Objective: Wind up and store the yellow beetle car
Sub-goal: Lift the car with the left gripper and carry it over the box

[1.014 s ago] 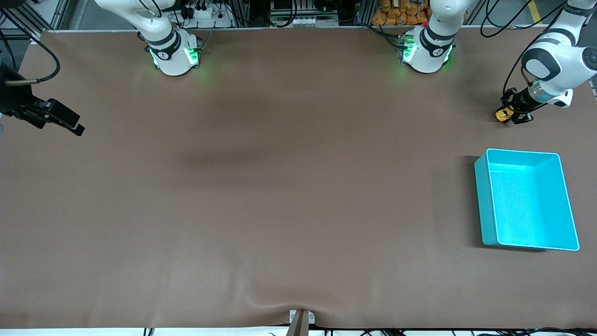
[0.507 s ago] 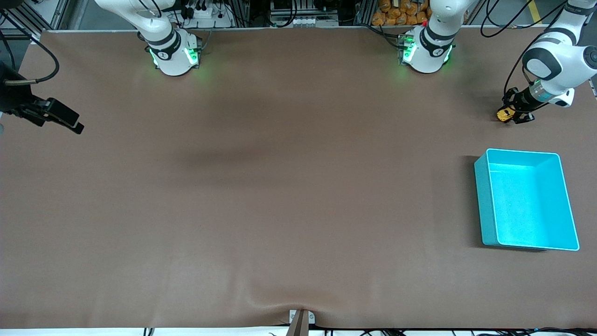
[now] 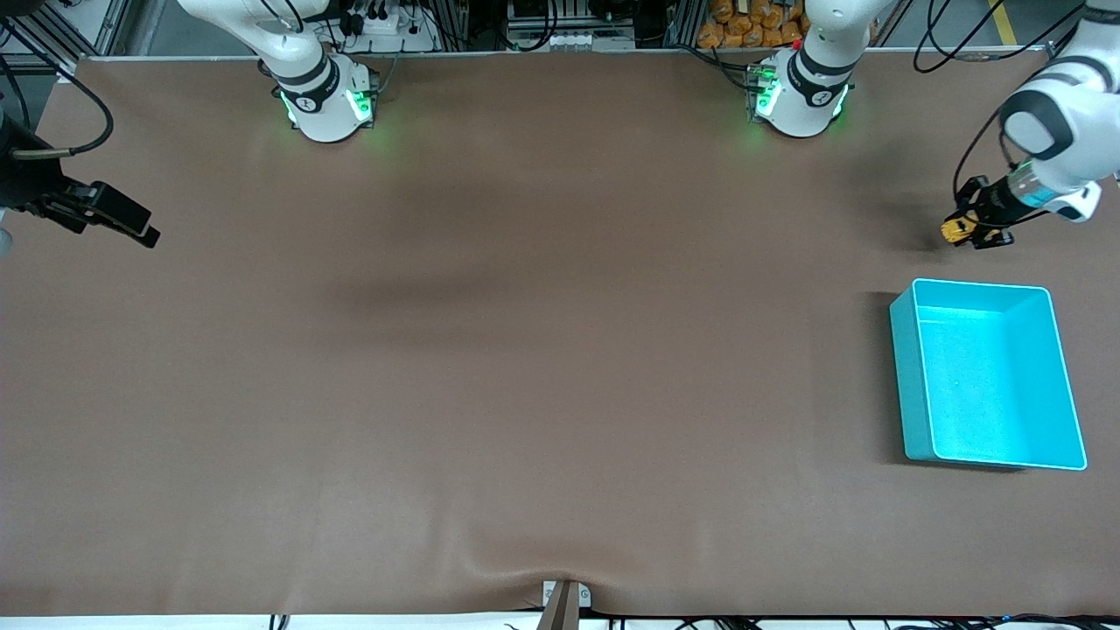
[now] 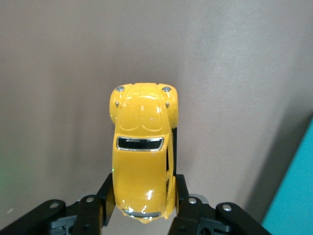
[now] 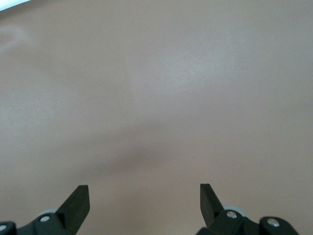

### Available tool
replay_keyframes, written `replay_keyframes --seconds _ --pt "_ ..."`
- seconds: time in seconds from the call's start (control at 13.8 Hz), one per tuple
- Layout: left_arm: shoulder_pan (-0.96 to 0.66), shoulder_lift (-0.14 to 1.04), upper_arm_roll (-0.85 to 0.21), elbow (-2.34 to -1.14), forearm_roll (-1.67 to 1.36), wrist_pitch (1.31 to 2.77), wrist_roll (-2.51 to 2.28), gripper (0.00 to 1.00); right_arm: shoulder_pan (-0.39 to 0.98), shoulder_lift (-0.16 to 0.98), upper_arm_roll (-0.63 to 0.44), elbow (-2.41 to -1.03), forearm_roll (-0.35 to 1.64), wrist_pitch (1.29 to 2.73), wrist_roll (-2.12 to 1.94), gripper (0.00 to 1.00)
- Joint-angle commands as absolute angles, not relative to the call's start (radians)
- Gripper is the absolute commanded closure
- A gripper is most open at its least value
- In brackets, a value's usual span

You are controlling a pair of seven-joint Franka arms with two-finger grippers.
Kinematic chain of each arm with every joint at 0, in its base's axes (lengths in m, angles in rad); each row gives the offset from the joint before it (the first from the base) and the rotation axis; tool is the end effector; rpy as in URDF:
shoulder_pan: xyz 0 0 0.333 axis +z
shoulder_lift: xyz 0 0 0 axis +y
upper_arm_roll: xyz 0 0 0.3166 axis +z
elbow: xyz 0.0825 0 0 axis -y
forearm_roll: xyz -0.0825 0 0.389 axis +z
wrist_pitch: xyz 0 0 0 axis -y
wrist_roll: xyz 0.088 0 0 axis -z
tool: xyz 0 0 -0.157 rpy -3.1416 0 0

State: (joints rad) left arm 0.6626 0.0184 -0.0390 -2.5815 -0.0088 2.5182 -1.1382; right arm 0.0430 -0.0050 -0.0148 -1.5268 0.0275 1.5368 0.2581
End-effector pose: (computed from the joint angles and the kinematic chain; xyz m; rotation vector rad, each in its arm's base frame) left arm 0.3528 0.2535 0.1936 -1.9792 -2.4166 0.1257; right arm 0.5554 0.0200 0.5959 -3.0918 0.3552 -0.0170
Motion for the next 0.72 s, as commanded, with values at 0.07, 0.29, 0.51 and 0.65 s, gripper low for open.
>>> replay_keyframes --seconds 0.07,0.29,0.51,0.65 --pt "0.664 -0.06 -0.089 -2.455 -0.025 2.288 -1.12 1.0 0.026 -0.012 -0.003 -1.522 0.035 1.523 0.244 0.0" --pt "0.663 -0.058 -0.127 -2.34 -0.011 2.191 -1.102 1.0 0.026 -0.012 -0.003 -1.522 0.035 1.516 0.244 0.0" --pt "0.651 -0.038 -0.169 -2.263 0.002 2.186 -1.007 1.0 0.026 -0.014 -0.005 -1.519 0.035 1.506 0.236 0.0" --pt "0.603 0.024 -0.17 -2.179 0.009 2.186 -0.971 1.0 0.025 -0.021 -0.008 -1.519 0.034 1.503 0.204 0.0"
